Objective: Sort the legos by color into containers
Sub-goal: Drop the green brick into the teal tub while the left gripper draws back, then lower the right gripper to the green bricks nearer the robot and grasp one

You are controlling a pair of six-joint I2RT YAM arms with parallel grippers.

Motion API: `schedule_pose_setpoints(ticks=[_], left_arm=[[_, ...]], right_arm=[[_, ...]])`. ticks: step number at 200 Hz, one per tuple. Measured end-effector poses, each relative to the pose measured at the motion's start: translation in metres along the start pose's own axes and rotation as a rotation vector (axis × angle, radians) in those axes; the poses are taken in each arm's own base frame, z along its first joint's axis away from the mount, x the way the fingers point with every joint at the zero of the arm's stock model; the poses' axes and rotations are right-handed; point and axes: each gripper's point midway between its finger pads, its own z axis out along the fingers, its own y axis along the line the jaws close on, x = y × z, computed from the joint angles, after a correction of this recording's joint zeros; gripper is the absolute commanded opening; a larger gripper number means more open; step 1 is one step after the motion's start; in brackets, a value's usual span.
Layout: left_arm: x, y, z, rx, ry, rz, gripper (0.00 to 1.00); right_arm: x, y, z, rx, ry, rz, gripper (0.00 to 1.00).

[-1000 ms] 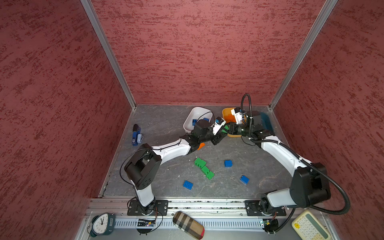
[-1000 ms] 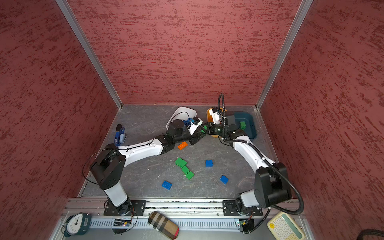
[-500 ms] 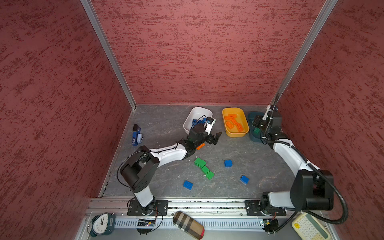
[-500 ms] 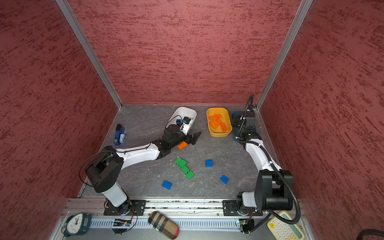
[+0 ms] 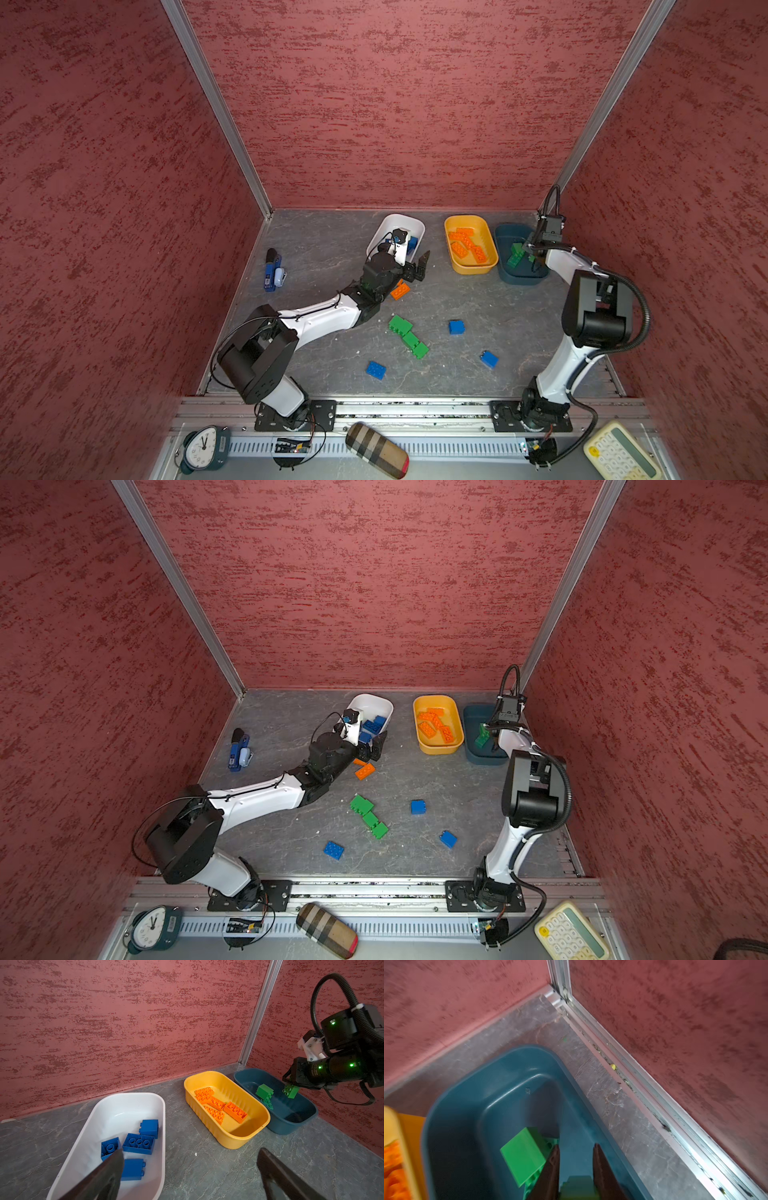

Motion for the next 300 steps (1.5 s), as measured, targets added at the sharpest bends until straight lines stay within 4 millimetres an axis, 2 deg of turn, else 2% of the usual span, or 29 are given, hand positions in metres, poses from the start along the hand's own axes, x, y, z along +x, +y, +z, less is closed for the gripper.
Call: schedule_pose_setpoints(ticks=[45, 118, 133, 147, 158, 168, 184, 193, 196, 200, 233, 259, 282, 300], left_arm=[[0.004, 0.003, 0.0, -0.018, 0.014, 0.004, 1.0], [0.007, 0.006, 0.0, -0.03, 0.027, 0.007, 1.0], [0.009, 0.006, 0.0, -0.031, 0.033, 0.008, 1.0], [0.01, 0.007, 0.0, -0.036, 0.036, 0.009, 0.99], [0.009, 0.008, 0.0, -0.042, 0.036, 0.009, 1.0], [0.01, 0.009, -0.001, -0.048, 0.035, 0.009, 1.0], [0.013, 0.012, -0.003, -0.057, 0.041, 0.007, 0.99], [0.015, 0.013, -0.004, -0.061, 0.044, 0.004, 0.99], [0.015, 0.013, -0.004, -0.064, 0.045, 0.002, 0.99], [0.016, 0.014, -0.005, -0.068, 0.046, -0.001, 0.99], [0.017, 0.027, -0.009, -0.115, 0.044, -0.055, 0.99], [0.024, 0.05, -0.01, -0.164, 0.099, -0.154, 1.0], [0.029, 0.077, -0.008, -0.216, 0.19, -0.273, 1.0], [0.034, 0.093, -0.01, -0.249, 0.235, -0.344, 1.0]], right_arm=[[0.001, 0.014, 0.036, -0.007, 0.046, -0.031, 0.0], [-0.01, 0.057, 0.04, -0.212, 0.065, -0.002, 0.0], [-0.009, 0.062, 0.044, -0.234, 0.071, 0.001, 0.2], [-0.005, 0.067, 0.049, -0.258, 0.086, 0.002, 0.51], [-0.002, 0.069, 0.051, -0.267, 0.096, 0.005, 0.62], [-0.002, 0.069, 0.051, -0.267, 0.097, 0.003, 0.67], [-0.006, 0.069, 0.049, -0.265, 0.082, 0.005, 0.83], [-0.009, 0.068, 0.048, -0.26, 0.073, 0.006, 0.88], [-0.01, 0.068, 0.047, -0.257, 0.069, 0.001, 0.96], [-0.012, 0.067, 0.046, -0.254, 0.063, 0.002, 0.99], [-0.03, 0.061, 0.023, -0.24, 0.011, 0.001, 0.99], [-0.041, 0.062, -0.015, -0.278, -0.033, 0.003, 0.99], [-0.035, 0.067, -0.058, -0.354, -0.052, -0.011, 0.99], [-0.018, 0.086, -0.094, -0.446, -0.055, -0.054, 0.99]])
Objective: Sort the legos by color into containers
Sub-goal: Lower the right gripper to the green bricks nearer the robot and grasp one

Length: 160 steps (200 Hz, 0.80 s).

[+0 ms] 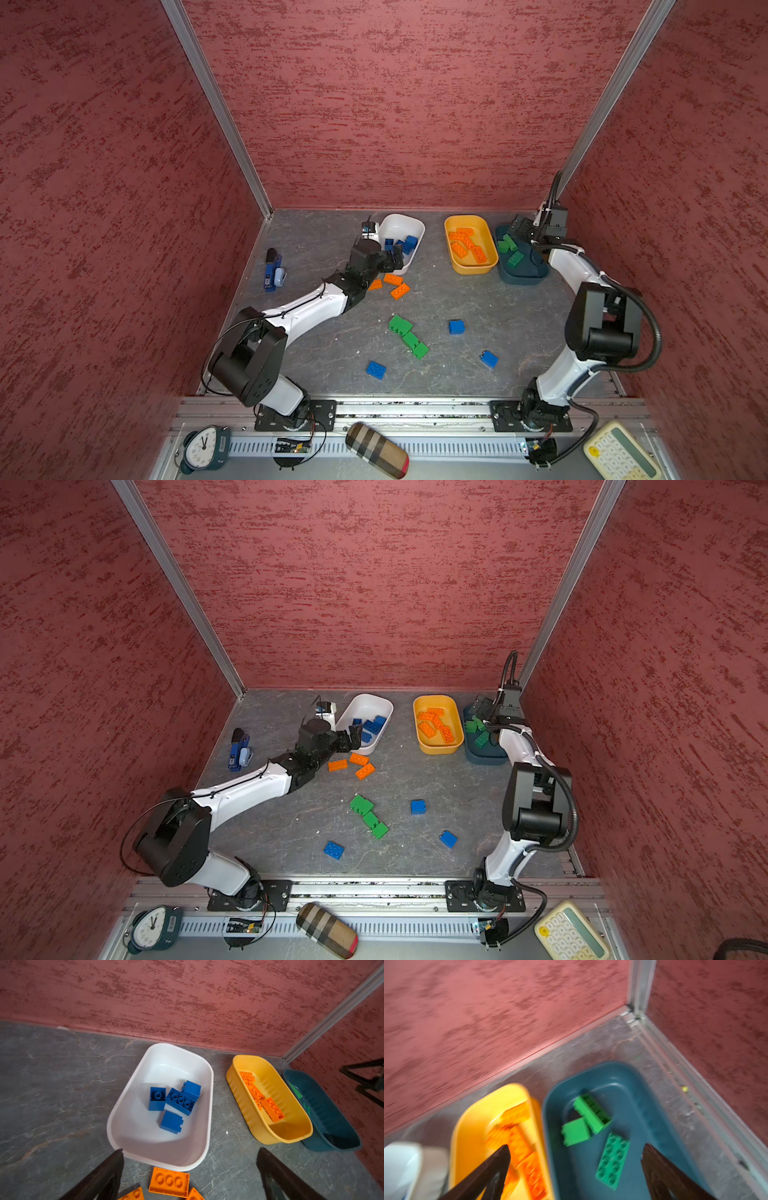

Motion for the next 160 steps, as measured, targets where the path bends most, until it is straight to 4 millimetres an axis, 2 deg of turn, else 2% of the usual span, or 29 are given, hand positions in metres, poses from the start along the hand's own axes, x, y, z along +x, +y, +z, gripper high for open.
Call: schedule_pose_setpoints(ticks=[18, 34, 53, 73, 93, 126, 145, 160], left_arm=[[0.015, 0.011, 0.0, -0.036, 0.079, -0.041, 1.0], [0.03, 0.02, -0.003, -0.079, 0.15, -0.068, 0.99], [0.039, 0.033, -0.007, -0.13, 0.206, -0.104, 1.0], [0.045, 0.054, -0.009, -0.194, 0.241, -0.15, 0.99], [0.046, 0.074, -0.012, -0.246, 0.257, -0.19, 1.0], [0.05, 0.105, -0.019, -0.319, 0.263, -0.271, 0.99], [0.054, 0.119, -0.022, -0.333, 0.27, -0.322, 1.0], [0.06, 0.127, -0.024, -0.332, 0.28, -0.359, 1.0]], right_arm=[[0.029, 0.048, -0.022, -0.117, 0.04, -0.072, 0.98], [0.066, 0.098, -0.04, -0.237, 0.097, -0.15, 0.98], [0.125, 0.153, -0.064, -0.382, 0.206, -0.258, 0.97], [0.193, 0.189, -0.091, -0.478, 0.349, -0.373, 0.97], [0.253, 0.21, -0.122, -0.537, 0.491, -0.474, 0.95], [0.334, 0.234, -0.169, -0.609, 0.664, -0.624, 0.91], [0.372, 0.235, -0.183, -0.603, 0.731, -0.702, 0.85], [0.389, 0.227, -0.182, -0.558, 0.762, -0.744, 0.74]])
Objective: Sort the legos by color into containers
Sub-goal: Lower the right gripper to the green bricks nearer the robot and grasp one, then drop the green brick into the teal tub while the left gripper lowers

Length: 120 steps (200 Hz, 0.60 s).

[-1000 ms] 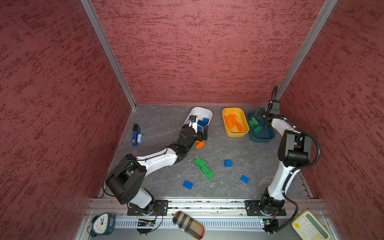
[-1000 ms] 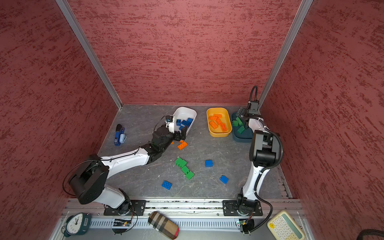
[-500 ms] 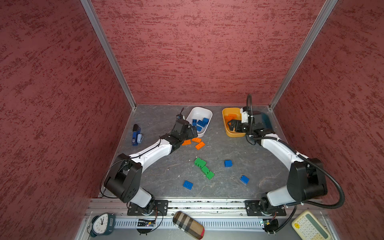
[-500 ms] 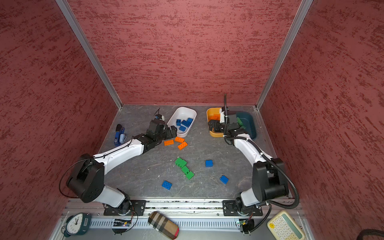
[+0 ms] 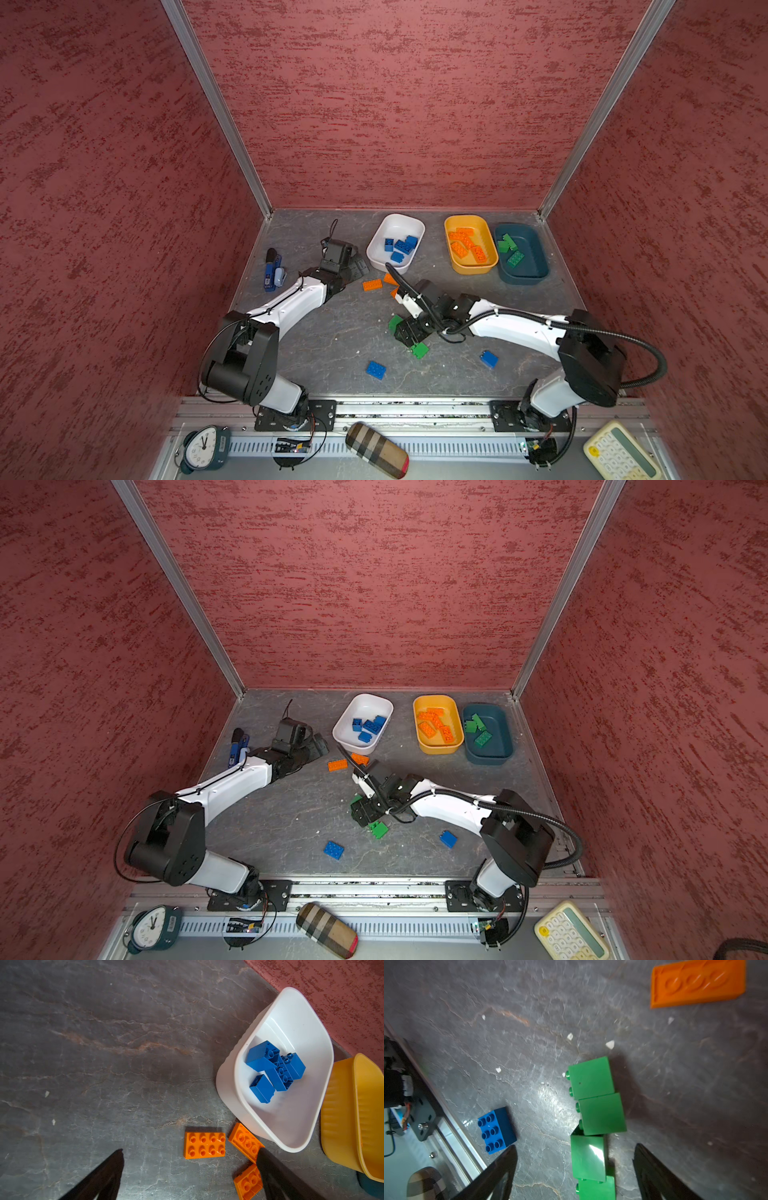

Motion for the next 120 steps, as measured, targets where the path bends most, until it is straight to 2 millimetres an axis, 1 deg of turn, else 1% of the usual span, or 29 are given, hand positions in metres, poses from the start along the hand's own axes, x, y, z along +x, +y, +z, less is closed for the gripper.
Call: schedule_pose_setpoints(ticks=[15, 37, 53, 82, 120], left_arm=[[0.004, 0.004, 0.001, 0.007, 0.013, -0.015, 0.99], [0.007, 0.001, 0.002, 0.027, 0.026, -0.023, 1.0], [0.007, -0.003, 0.002, 0.052, 0.027, -0.03, 1.0], [0.009, -0.007, 0.002, 0.077, 0.035, -0.034, 1.0], [0.008, -0.01, 0.002, 0.091, 0.031, -0.034, 1.0]], right_arm=[[0.011, -0.007, 0.012, 0.057, 0.049, -0.001, 0.65], [0.02, -0.016, 0.027, 0.15, 0.103, -0.031, 0.56], [0.024, -0.013, 0.035, 0.181, 0.121, -0.064, 0.5], [0.026, -0.01, 0.039, 0.208, 0.125, -0.096, 0.38], [0.022, -0.017, 0.037, 0.252, 0.108, -0.114, 0.24]])
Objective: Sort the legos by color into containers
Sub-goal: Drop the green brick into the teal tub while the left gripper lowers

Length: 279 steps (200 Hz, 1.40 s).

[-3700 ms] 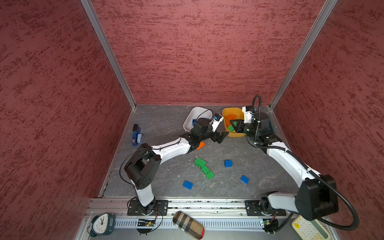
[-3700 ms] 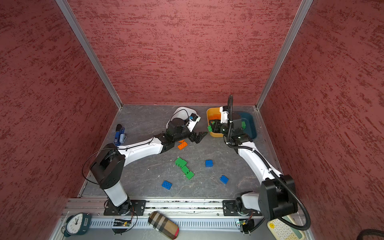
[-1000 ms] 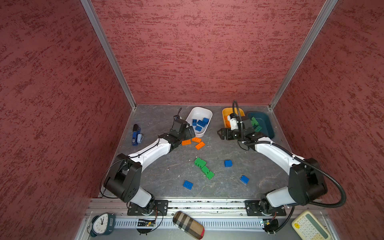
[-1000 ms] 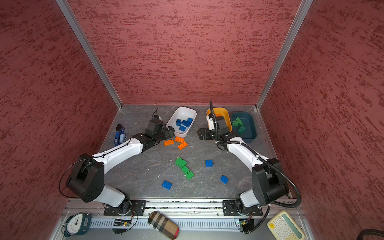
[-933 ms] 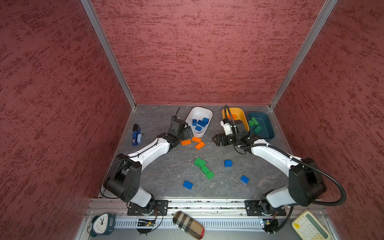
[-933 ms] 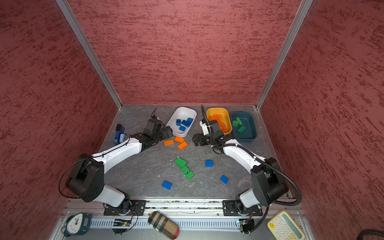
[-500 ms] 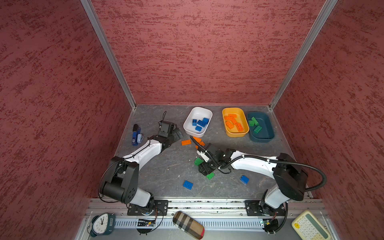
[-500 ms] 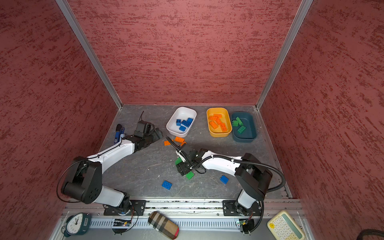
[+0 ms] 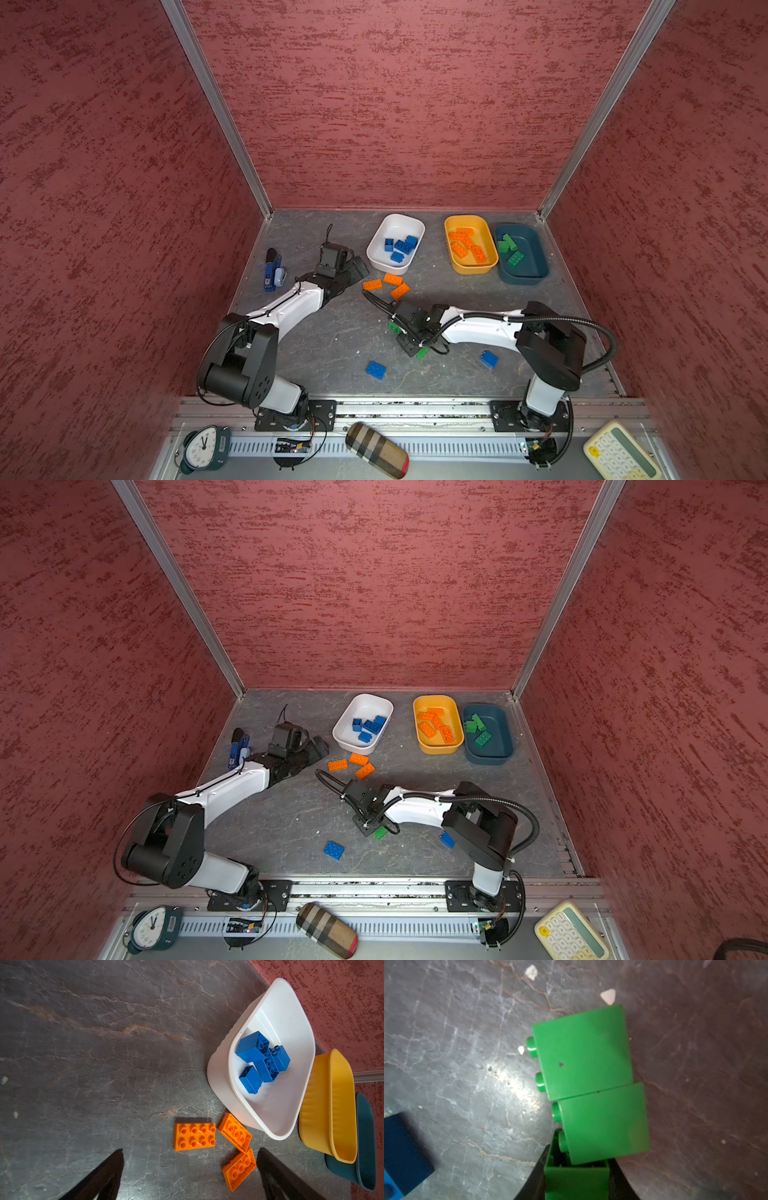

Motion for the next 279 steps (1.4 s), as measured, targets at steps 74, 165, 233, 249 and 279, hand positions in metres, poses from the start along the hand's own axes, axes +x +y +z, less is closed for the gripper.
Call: schedule_pose_setpoints(ticks=[74, 165, 233, 249, 279], left_arm=[[0.008, -0.016, 0.008, -0.044, 0.044, 0.093, 1.0], [0.047, -0.021, 0.031, -0.218, 0.193, 0.322, 1.0], [0.052, 0.008, 0.036, -0.336, 0.235, 0.282, 1.0], [0.051, 0.01, 0.035, -0.341, 0.237, 0.276, 0.99], [0.051, 0.008, 0.035, -0.341, 0.247, 0.272, 0.99]], right_arm=[[-0.055, -0.116, -0.107, 0.008, -0.391, 0.274, 0.13], [0.006, -0.365, -0.149, 0.211, -0.677, 1.013, 0.18], [0.001, -0.496, -0.127, 0.432, -0.573, 1.063, 0.24], [0.004, -0.518, -0.121, 0.504, -0.528, 1.045, 0.24], [0.003, -0.553, -0.108, 0.601, -0.443, 0.972, 0.35]])
